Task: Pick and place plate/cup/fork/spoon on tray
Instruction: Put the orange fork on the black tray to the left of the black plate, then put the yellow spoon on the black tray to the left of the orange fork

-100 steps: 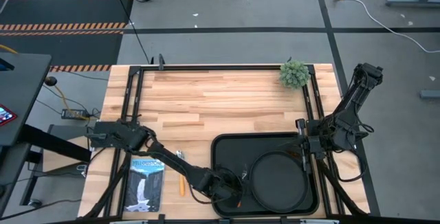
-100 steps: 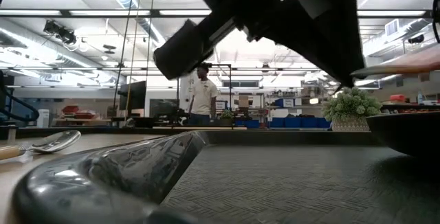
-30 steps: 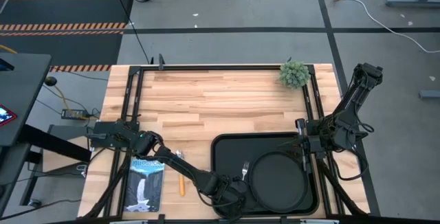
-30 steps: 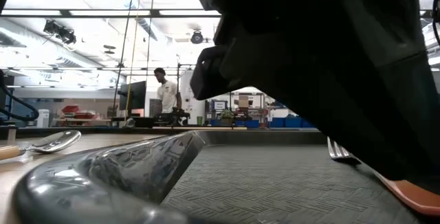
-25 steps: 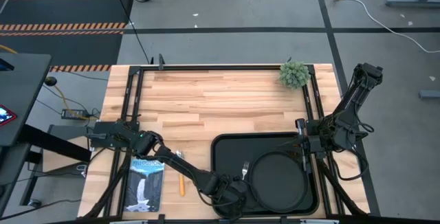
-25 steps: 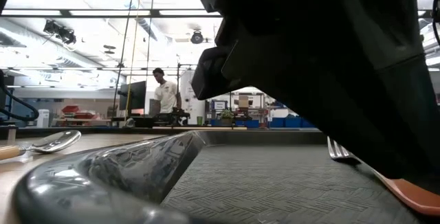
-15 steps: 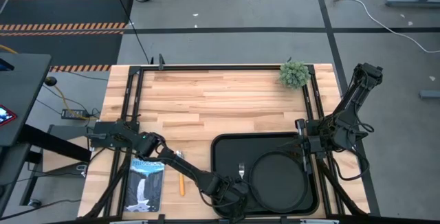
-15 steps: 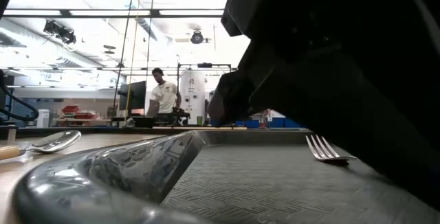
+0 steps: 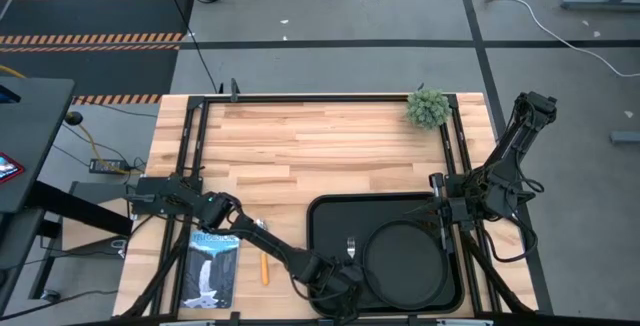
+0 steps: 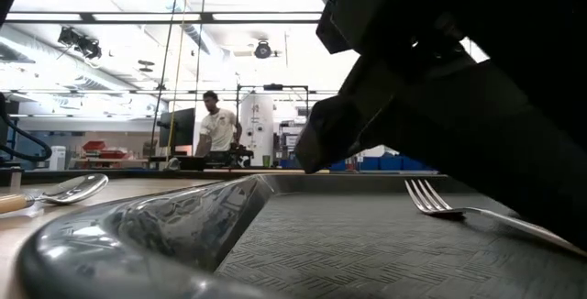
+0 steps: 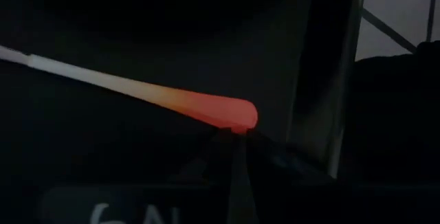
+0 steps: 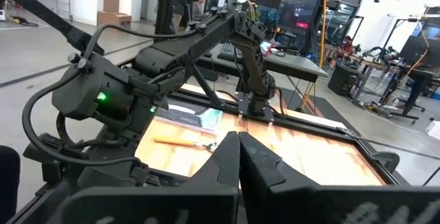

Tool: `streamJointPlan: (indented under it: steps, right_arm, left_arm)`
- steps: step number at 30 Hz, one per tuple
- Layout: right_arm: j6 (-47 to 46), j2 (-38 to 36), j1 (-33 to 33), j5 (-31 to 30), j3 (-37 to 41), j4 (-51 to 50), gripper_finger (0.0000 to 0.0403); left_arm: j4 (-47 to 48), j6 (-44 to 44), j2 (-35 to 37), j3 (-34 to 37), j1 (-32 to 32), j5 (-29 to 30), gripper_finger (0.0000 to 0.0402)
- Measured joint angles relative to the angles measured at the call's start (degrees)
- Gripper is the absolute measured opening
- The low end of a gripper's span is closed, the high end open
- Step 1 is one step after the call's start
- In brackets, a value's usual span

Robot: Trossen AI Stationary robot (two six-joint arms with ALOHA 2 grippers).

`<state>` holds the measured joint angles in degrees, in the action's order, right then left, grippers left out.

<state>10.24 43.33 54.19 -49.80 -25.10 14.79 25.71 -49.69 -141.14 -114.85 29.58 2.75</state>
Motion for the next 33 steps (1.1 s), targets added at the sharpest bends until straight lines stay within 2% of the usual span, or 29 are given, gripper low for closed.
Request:
streamJointPlan:
  steps: [5,8,11,14,16,19,22,25,33]
  right_arm:
    - [0.0,0.0,0.0,0.0,0.0,0.0,0.0005]
    - [0.3,0.0,0.0,0.0,0.0,0.0,0.0005]
    - [0.3,0.0,0.0,0.0,0.0,0.1,0.0005]
    - [0.3,0.0,0.0,0.0,0.0,0.1,0.0005]
    - [0.3,0.0,0.0,0.0,0.0,0.1,0.0005]
    - [0.3,0.0,0.0,0.0,0.0,0.1,0.0005]
    - [0.3,0.0,0.0,0.0,0.0,0.0,0.0005]
    - [0.4,0.0,0.0,0.0,0.0,0.1,0.0005]
    - [0.4,0.0,0.0,0.0,0.0,0.1,0.0005]
  left_arm:
    - [2.4,-0.9,1.3,0.1,-0.5,-3.6,0.0047]
    - [9.3,-4.1,4.3,-0.9,-0.9,-5.1,0.0036]
    - [19.8,-8.6,7.5,-2.3,-0.9,-2.7,0.0018]
    - [31.0,-15.8,9.6,-2.6,0.1,4.1,0.0007]
    - [37.7,-22.1,10.3,-2.6,1.2,8.1,0.0009]
    - [48.1,-33.3,10.7,-2.6,2.9,9.3,0.0032]
    - [52.5,-37.1,10.7,-2.3,4.5,9.5,0.0055]
    - [54.9,-39.4,10.8,-1.9,6.2,9.7,0.0059]
    - [64.6,-47.2,10.8,-1.8,10.2,9.7,0.0028]
